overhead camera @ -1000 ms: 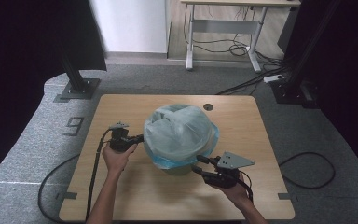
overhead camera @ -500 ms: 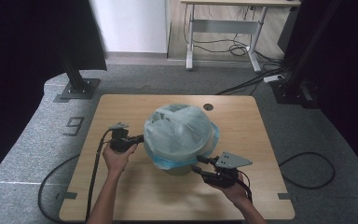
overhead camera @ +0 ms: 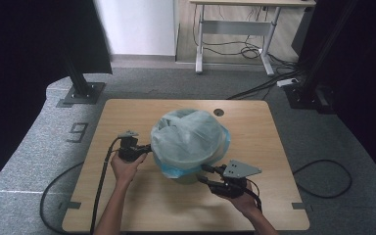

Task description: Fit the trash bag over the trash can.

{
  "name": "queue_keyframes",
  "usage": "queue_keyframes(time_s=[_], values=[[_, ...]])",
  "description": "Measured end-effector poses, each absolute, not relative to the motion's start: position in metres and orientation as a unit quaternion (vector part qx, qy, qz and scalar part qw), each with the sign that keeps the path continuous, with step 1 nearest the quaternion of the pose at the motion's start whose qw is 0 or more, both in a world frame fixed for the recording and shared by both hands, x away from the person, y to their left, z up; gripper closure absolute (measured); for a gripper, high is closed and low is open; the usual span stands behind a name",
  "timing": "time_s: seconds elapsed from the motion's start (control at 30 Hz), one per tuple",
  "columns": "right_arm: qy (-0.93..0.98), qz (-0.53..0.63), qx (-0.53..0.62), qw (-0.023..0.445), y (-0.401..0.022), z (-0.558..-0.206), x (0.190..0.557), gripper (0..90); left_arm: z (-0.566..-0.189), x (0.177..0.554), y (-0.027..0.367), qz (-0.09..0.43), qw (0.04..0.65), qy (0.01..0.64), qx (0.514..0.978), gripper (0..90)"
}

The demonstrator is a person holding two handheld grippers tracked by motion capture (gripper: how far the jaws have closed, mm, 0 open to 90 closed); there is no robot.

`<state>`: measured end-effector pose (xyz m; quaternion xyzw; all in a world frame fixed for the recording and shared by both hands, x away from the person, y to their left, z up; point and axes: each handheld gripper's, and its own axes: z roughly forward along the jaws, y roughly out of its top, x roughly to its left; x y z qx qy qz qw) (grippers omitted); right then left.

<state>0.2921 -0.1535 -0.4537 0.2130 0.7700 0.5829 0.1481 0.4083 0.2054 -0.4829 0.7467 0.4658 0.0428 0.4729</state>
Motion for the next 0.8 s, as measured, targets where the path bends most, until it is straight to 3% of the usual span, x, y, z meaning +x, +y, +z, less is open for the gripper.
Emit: queue_keyframes(time_s=[0.8], values=[[0.783, 0.579, 0.181, 0.139, -0.128, -0.448, 0.294, 62.6, -0.478, 0.405, 0.206, 0.044, 0.477, 0.463, 0.746, 89.9]])
